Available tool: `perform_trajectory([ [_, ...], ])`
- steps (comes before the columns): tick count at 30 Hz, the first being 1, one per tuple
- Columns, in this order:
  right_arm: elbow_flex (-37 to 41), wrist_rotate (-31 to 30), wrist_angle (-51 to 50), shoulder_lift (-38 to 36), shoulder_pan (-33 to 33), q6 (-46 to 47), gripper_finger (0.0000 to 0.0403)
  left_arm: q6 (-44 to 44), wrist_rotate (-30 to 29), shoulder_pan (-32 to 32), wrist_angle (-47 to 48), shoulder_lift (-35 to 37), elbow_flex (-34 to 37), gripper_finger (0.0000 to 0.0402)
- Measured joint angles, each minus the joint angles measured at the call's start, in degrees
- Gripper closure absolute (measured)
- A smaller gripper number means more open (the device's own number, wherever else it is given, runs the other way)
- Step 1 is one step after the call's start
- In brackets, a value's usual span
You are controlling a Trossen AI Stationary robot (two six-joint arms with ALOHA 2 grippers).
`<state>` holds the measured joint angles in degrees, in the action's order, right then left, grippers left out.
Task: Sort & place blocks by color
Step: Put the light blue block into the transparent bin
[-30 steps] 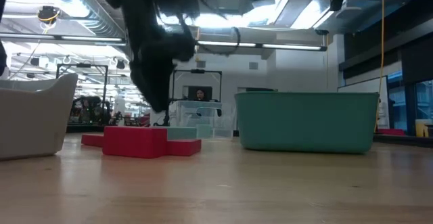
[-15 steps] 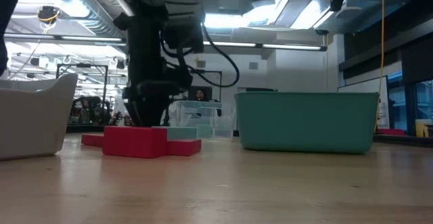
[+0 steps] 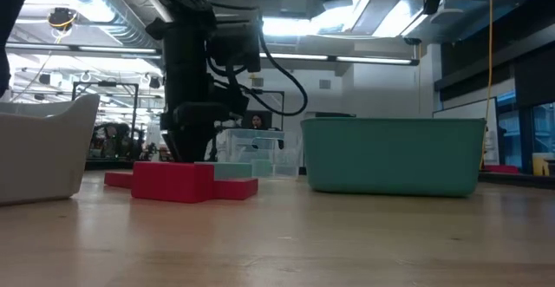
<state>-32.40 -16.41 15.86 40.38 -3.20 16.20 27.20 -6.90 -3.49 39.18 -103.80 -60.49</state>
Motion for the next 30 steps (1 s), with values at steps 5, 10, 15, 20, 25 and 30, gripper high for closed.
perform_trajectory([
  [5, 0.0, 0.0, 0.0, 0.0, 0.0, 0.0, 0.0233, -2.8, -1.4, -0.2, 3.8, 2.2, 0.2, 0.0288],
  [10, 0.0, 0.0, -0.3, 0.0, 0.0, -0.1, 0.0233, -4.3, 0.6, -0.1, 6.3, 8.8, 0.2, 0.0288],
  [15, 0.0, 0.0, -0.8, 0.0, 0.0, -0.1, 0.0233, -3.7, 1.0, 0.4, 3.0, 19.5, 0.2, 0.0288],
  [20, 0.0, 0.0, -1.1, 0.0, 0.0, 0.0, 0.0233, -4.1, -4.7, 2.6, -7.8, 30.7, 0.2, 0.0288],
  [25, 0.0, 0.0, -0.9, 0.0, 0.0, 0.0, 0.0233, -8.4, -9.1, 4.6, -21.3, 37.2, 0.7, 0.0288],
  [30, 0.0, 1.5, -0.2, 0.0, 0.0, 0.0, 0.0233, -11.1, -6.7, 5.8, -42.2, 39.9, 7.5, 0.0288],
])
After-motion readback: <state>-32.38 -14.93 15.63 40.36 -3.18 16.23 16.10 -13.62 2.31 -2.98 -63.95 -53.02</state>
